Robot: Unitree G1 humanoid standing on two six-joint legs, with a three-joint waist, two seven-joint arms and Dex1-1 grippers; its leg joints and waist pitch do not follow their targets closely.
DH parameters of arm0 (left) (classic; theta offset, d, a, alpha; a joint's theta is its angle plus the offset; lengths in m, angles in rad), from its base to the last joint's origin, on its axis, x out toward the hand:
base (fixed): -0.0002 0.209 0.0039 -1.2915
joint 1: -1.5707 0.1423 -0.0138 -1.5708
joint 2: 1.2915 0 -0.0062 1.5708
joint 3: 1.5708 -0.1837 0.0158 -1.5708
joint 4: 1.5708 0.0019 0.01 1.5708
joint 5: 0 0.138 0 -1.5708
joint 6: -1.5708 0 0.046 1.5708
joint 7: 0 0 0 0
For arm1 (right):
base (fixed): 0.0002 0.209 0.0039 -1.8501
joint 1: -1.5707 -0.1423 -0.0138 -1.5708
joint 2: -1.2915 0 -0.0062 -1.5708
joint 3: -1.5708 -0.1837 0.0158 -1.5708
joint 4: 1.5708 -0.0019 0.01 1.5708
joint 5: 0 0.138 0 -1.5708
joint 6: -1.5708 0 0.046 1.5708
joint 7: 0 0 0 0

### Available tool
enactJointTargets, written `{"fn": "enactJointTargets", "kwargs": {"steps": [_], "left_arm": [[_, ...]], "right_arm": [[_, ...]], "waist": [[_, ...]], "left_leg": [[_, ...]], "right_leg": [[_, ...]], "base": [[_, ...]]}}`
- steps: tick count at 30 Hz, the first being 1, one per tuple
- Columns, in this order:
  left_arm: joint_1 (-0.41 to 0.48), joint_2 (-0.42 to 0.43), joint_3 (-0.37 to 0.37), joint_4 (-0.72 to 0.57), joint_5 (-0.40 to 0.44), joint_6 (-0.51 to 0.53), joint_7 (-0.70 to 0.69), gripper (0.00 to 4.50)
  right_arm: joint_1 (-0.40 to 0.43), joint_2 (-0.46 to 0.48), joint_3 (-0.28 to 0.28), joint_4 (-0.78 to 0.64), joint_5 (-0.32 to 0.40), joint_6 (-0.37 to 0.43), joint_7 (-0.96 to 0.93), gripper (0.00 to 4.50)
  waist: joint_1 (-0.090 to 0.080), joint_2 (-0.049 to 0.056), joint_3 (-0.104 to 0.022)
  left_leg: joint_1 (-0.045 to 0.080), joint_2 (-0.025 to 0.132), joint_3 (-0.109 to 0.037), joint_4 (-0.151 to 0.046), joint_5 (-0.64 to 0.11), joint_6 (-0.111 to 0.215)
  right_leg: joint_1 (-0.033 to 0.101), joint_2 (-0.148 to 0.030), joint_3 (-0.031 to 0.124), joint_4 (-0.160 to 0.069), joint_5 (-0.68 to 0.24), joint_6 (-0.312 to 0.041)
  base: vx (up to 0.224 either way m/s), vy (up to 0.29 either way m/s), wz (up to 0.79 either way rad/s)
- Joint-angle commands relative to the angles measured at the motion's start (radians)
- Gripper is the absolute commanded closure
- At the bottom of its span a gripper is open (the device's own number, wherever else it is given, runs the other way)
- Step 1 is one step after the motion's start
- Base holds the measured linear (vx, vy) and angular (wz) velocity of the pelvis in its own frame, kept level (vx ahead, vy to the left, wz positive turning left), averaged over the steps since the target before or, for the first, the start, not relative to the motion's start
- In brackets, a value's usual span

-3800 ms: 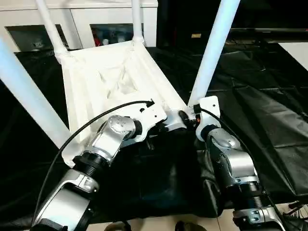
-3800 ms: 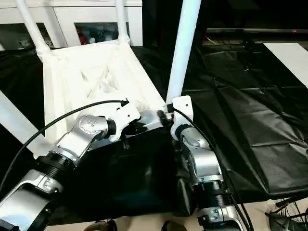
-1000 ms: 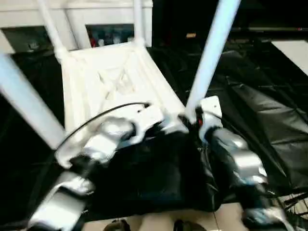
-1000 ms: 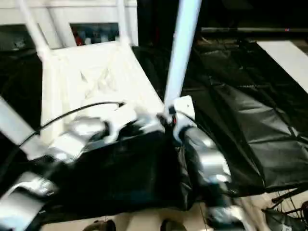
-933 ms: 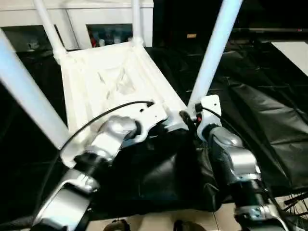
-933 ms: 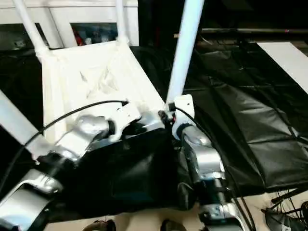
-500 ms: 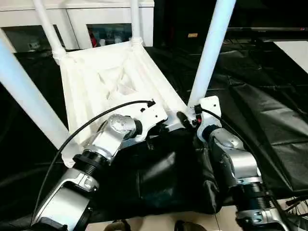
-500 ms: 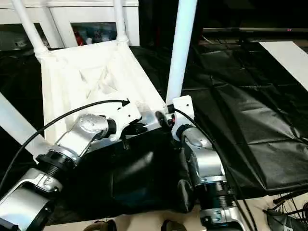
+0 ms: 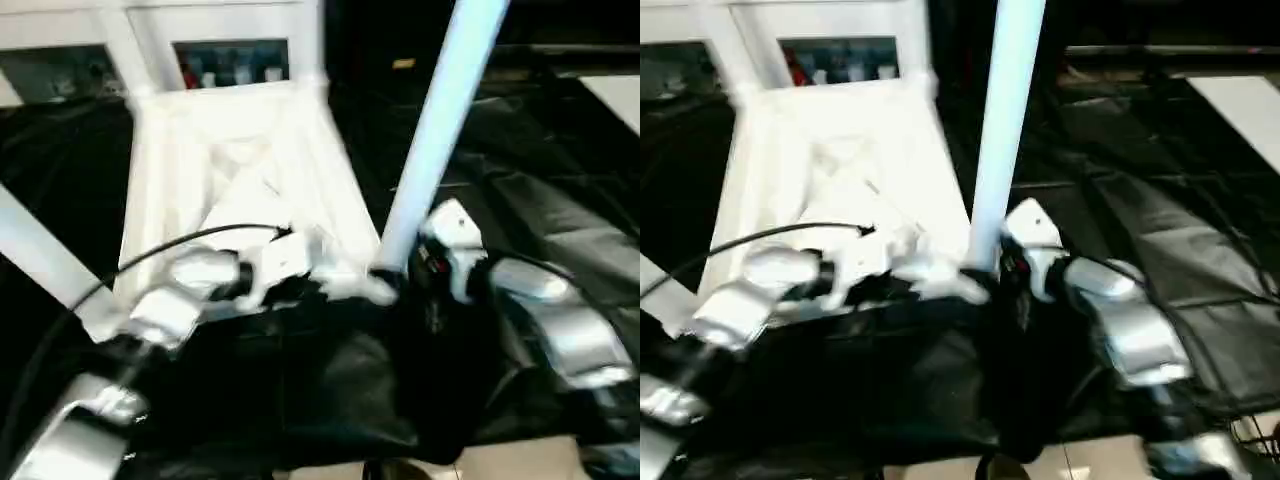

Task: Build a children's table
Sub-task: Rotate leg to tighten

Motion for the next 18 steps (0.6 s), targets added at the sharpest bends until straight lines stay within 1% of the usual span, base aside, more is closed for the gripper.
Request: {"fn": "enactJointTargets", "kwargs": {"steps": [1,2,3,4,5,6,9,10,12,13,16,18], "left_arm": [[0.042,0.021,-0.034,-0.021,-0.013,0.029,-0.072,4.50],[0.046,0.031,-0.032,-0.035,-0.021,0.032,-0.085,4.50],[0.048,0.038,-0.033,-0.041,-0.025,0.029,-0.090,4.50],[0.049,0.040,-0.033,-0.043,-0.028,0.028,-0.091,4.50],[0.049,0.040,-0.033,-0.043,-0.028,0.028,-0.091,4.50],[0.048,0.041,-0.032,-0.044,-0.030,0.028,-0.091,4.50],[0.048,0.039,-0.027,-0.051,-0.032,0.031,-0.093,4.50],[0.048,0.038,-0.027,-0.052,-0.031,0.032,-0.093,4.50],[0.050,0.039,-0.029,-0.060,-0.033,0.039,-0.093,4.50],[0.051,0.040,-0.031,-0.063,-0.033,0.041,-0.093,4.50],[0.053,0.043,-0.031,-0.070,-0.035,0.046,-0.095,4.50],[0.053,0.044,-0.031,-0.070,-0.034,0.046,-0.096,4.50]], "right_arm": [[0.032,-0.041,0.020,-0.043,0.028,0.008,0.080,0.04],[0.044,-0.054,0.050,-0.049,0.030,0.005,0.111,0.04],[0.048,-0.058,0.067,-0.044,0.025,-0.005,0.126,0.04],[0.050,-0.056,0.075,-0.037,0.023,-0.012,0.132,0.04],[0.050,-0.056,0.075,-0.037,0.023,-0.012,0.132,0.04],[0.047,-0.048,0.078,-0.026,0.020,-0.017,0.129,0.04],[0.028,-0.015,0.072,0.014,0.020,-0.033,0.109,0.04],[0.024,-0.008,0.069,0.020,0.024,-0.035,0.108,0.04],[0.022,-0.001,0.069,0.020,0.032,-0.041,0.113,0.04],[0.022,0.000,0.069,0.018,0.036,-0.043,0.116,0.04],[0.024,-0.002,0.068,0.017,0.043,-0.044,0.119,0.04],[0.024,-0.002,0.069,0.022,0.043,-0.047,0.120,0.04]], "waist": [[0.004,-0.001,-0.070],[0.004,-0.003,-0.068],[0.004,-0.001,-0.066],[0.003,-0.002,-0.063],[0.003,-0.001,-0.062],[0.002,-0.003,-0.060],[0.000,-0.003,-0.059],[0.000,-0.001,-0.061],[-0.001,-0.002,-0.062],[-0.001,-0.002,-0.064],[-0.001,-0.003,-0.066],[-0.001,-0.003,-0.065]], "left_leg": [[0.017,0.055,-0.016,-0.045,-0.073,0.133],[0.017,0.055,-0.016,-0.046,-0.084,0.131],[0.019,0.056,-0.015,-0.048,-0.109,0.121],[0.019,0.056,-0.015,-0.050,-0.138,0.106],[0.020,0.057,-0.016,-0.051,-0.151,0.098],[0.020,0.056,-0.017,-0.053,-0.170,0.082],[0.022,0.055,-0.018,-0.054,-0.187,0.058],[0.022,0.054,-0.018,-0.054,-0.181,0.054],[0.021,0.053,-0.018,-0.052,-0.168,0.056],[0.020,0.053,-0.018,-0.051,-0.147,0.063],[0.018,0.051,-0.017,-0.047,-0.112,0.085],[0.017,0.051,-0.017,-0.047,-0.113,0.089]], "right_leg": [[0.060,-0.061,0.042,-0.028,0.081,-0.312],[0.059,-0.061,0.041,-0.030,0.055,-0.310],[0.055,-0.061,0.040,-0.034,0.001,-0.306],[0.052,-0.062,0.041,-0.040,-0.056,-0.299],[0.052,-0.063,0.042,-0.042,-0.079,-0.295],[0.050,-0.064,0.043,-0.046,-0.117,-0.286],[0.046,-0.064,0.046,-0.049,-0.159,-0.268],[0.046,-0.064,0.046,-0.048,-0.154,-0.268],[0.048,-0.063,0.046,-0.045,-0.131,-0.269],[0.050,-0.062,0.046,-0.041,-0.096,-0.272],[0.052,-0.060,0.045,-0.035,-0.033,-0.284],[0.052,-0.060,0.044,-0.035,-0.031,-0.288]], "base": [[0.000,0.000,0.00],[0.000,0.000,0.00],[0.000,0.000,0.00],[0.000,0.000,0.00],[0.000,0.000,0.00],[0.000,0.000,0.00],[0.000,0.000,0.00],[0.000,0.000,0.00],[0.000,0.000,0.00],[0.000,0.000,0.00],[0.000,0.000,0.00],[0.000,0.000,0.00]]}}
